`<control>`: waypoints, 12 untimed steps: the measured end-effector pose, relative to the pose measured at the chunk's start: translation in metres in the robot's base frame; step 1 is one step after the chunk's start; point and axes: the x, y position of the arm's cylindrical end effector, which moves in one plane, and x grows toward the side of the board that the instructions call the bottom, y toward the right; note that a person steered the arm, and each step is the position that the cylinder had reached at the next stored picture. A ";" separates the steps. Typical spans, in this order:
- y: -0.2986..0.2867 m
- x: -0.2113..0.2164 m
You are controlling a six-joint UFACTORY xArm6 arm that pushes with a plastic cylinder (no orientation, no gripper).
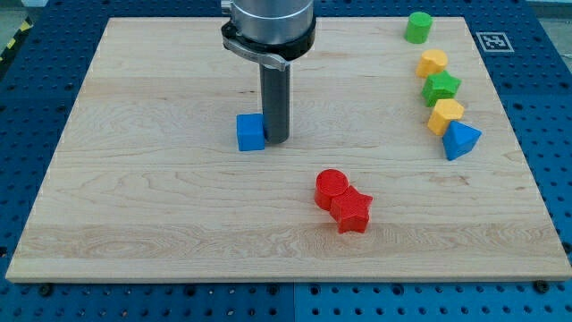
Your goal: Push the blue triangle into the blue cube
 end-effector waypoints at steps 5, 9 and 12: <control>0.325 0.038; 0.257 0.014; 0.134 0.007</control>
